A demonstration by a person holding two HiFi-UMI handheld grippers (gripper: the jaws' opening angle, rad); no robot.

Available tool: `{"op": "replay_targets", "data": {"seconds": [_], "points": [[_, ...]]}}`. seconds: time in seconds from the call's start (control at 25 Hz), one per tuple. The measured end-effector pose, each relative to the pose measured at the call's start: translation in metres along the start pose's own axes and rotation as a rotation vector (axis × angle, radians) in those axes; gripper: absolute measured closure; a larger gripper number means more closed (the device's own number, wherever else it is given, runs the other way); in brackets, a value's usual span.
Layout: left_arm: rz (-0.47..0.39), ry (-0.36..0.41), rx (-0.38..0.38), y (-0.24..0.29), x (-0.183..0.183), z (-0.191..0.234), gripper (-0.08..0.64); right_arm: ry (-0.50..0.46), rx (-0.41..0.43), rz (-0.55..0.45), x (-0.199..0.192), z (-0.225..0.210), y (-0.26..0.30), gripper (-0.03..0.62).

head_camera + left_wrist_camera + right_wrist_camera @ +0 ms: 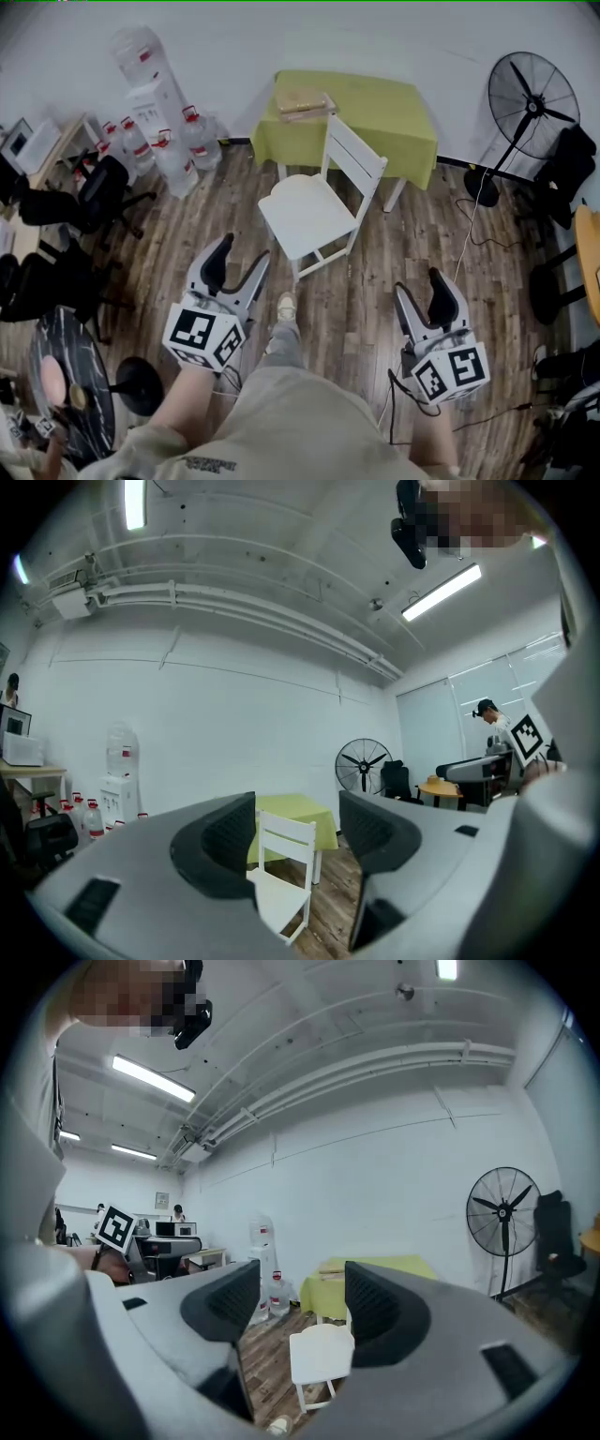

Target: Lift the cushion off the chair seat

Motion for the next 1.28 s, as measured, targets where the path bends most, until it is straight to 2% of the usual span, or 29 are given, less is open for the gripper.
{"op": "replay_targets", "data": {"seconds": [0.4, 0.88, 1.04, 1.28], "points": [[0.069, -0.009, -0.029, 0.083, -0.009, 0.065, 0.287, 0.039, -0.017, 0.077, -0.014, -0.027, 0.105, 0.295], [0.256, -0.079, -0.035, 0.228, -0.035, 0.212, 0.285, 0.115, -0.029, 0.225, -0.024, -0.055, 0.309, 0.295], [0.334, -0.108, -0.041, 0.275, -0.056, 0.258, 0.285, 0.141, -0.029, 0.293, -0.043, -0.067, 0.380, 0.295], [0.435, -0.139, -0.045, 0.339, -0.099, 0.310, 0.285, 0.182, -0.051, 0.406, -0.098, -0.096, 0.465, 0.293]]}}
Point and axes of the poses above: the fingertips, and each gripper's own axes: y forward along the fingers, z to its left, x out of its top, the point moved 7 cm from there along -y, backward along the fingers, and after that the axes turned 3 degrees about -y, right-handed, at the moved point
